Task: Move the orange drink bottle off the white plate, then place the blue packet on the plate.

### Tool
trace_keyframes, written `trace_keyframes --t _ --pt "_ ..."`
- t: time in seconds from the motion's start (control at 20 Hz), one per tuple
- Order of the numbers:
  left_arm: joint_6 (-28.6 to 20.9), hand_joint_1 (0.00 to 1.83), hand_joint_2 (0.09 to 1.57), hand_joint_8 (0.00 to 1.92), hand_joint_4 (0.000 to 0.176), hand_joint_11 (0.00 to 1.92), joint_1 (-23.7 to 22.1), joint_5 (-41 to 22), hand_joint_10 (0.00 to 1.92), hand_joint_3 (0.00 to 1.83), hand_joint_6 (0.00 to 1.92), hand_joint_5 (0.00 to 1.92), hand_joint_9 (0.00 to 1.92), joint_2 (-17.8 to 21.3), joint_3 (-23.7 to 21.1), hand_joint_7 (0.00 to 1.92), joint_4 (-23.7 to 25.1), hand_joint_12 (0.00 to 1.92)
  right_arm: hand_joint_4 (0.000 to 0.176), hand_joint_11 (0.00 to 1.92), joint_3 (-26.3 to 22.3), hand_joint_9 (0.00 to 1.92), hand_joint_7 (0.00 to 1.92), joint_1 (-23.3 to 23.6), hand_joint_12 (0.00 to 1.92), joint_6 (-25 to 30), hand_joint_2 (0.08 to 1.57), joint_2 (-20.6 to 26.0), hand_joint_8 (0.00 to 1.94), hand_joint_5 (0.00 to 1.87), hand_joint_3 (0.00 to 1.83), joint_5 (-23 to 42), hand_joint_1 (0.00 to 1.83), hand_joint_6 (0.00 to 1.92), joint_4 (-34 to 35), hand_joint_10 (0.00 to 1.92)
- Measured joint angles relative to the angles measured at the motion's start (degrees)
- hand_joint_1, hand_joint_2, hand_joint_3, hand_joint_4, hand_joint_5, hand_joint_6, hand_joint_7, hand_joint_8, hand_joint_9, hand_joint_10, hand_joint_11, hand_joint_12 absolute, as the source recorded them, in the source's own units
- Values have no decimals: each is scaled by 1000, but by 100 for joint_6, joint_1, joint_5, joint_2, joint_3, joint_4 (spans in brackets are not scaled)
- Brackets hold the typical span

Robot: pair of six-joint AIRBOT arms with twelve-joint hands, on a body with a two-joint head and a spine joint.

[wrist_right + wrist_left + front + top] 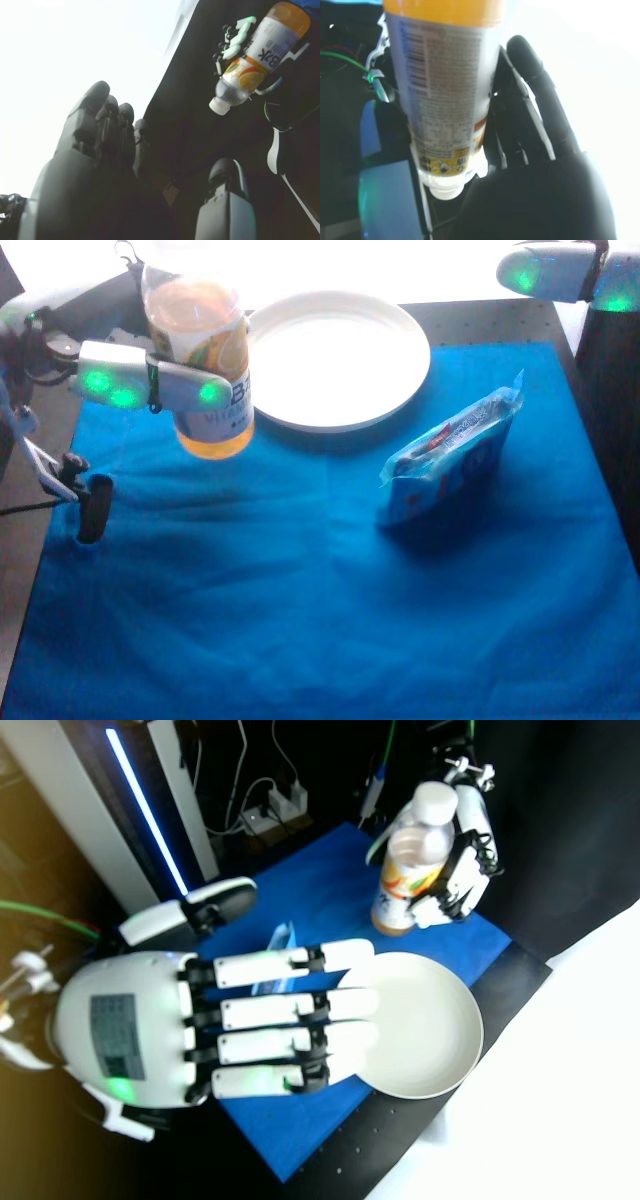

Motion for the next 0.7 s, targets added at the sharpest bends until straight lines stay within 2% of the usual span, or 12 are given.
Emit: trace_keyframes --t 0.05,0.1,0.15,0.25,0.3,0.35,0.4,0.5,0.55,0.6,0.65,0.7 --pt "7 1207 1152 1078 0 574 33 -22 5 1 1115 831 1140 4 -35 985 -59 1169 68 0 0 191 277 0 770 0 955 -22 5 252 0 0 539 3 -4 2" --pt "26 1211 1147 1033 0 593 83 -94 11 0 1120 832 1152 11 -76 1009 -111 1190 67 0 0 182 280 0 765 0 958 -44 5 253 0 2 567 3 -4 0" --pt "61 1209 1144 1052 0 570 142 -160 9 1 1089 850 1150 11 -87 1000 -101 1214 58 0 0 167 267 0 726 0 964 -52 3 248 1 -4 583 0 -11 2" --pt "103 1206 1148 1147 0 540 170 -153 16 1 1015 882 1165 20 -122 957 -85 1318 57 0 0 137 240 0 697 0 966 -57 0 232 0 -2 555 0 -2 0" --pt "101 1201 1151 1144 0 476 221 -181 11 0 1040 876 1154 24 -122 951 -129 1342 60 0 0 125 234 0 697 0 960 -57 0 230 0 -2 552 0 7 0" --pt "122 1202 1143 1152 4 368 243 -164 2 0 977 924 1104 46 -155 937 -168 1347 74 0 0 124 232 0 673 0 951 -57 0 233 0 2 541 0 -2 0" --pt "142 1205 1141 1161 0 356 245 -149 10 0 952 928 1115 59 -160 943 -153 1374 71 0 0 137 238 0 637 0 957 -63 1 233 0 0 556 0 4 3" --pt "146 1210 1136 1036 0 513 245 -155 31 0 1053 877 1169 66 -160 1007 -173 1244 75 0 0 153 236 0 588 0 957 -81 0 237 2 2 565 0 9 7" --pt "151 1210 1140 1014 0 587 245 -155 34 0 1092 858 1189 66 -160 1014 -173 1161 73 0 0 158 239 0 565 0 949 -87 0 241 0 0 549 0 0 5" --pt "179 1210 1140 1007 0 585 251 -142 34 0 1099 854 1193 70 -195 1018 -186 1136 62 0 0 161 237 0 560 0 955 -87 0 242 3 0 551 0 -9 6" --pt "179 1224 1118 990 0 520 258 -133 38 0 966 920 1203 70 -195 1047 -155 1292 66 0 0 160 236 0 557 0 958 -87 0 238 4 0 550 0 -2 4" --pt "181 1232 1104 973 0 405 256 -105 30 0 890 958 1185 70 -197 1066 -118 1387 78 0 0 152 236 0 555 0 960 -87 0 242 4 2 549 2 2 1"
